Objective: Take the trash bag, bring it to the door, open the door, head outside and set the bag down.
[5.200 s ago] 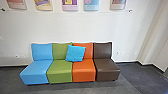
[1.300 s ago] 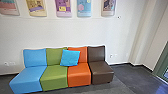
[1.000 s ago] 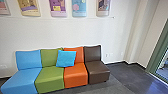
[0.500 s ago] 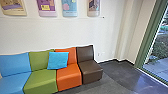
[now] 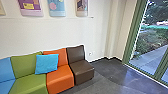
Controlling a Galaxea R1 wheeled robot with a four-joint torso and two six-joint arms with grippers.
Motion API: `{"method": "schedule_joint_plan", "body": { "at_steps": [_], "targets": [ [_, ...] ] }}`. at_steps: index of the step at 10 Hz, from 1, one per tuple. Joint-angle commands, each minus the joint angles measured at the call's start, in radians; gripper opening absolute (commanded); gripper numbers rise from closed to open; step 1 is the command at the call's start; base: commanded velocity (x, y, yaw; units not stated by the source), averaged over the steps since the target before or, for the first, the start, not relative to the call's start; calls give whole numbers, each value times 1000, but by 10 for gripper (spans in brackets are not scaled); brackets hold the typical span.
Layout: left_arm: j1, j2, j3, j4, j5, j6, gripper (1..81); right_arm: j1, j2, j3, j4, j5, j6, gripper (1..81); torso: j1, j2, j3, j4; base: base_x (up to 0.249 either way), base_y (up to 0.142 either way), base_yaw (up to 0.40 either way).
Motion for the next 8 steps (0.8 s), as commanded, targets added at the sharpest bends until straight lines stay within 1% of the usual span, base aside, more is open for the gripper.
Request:
{"method": "schedule_joint_plan", "body": {
  "at_steps": [1,3,4,6,7,8],
  "targets": [
    [-52,3,-4,6,72,5,10,43,4,3,-11,-56,0,811,0,0,0,0,0,0,-287],
    [-52,-2,-4,4,68,5,10,49,19,-17,-11,-57,0,811,0,0,0,0,0,0,-292],
    [-52,-2,-4,4,46,5,10,50,35,-39,-17,-57,-2,811,0,0,0,0,0,0,-292],
    [-52,-2,-4,4,42,5,10,47,58,-89,-35,-57,0,811,0,0,0,0,0,0,-293],
    [-49,-4,-4,3,22,5,10,44,65,-102,-35,-56,0,811,0,0,0,0,0,0,-293],
    [-41,-4,-4,3,-12,4,10,41,70,-106,-35,-56,0,811,0,0,0,0,0,0,-294]
  ]
}}
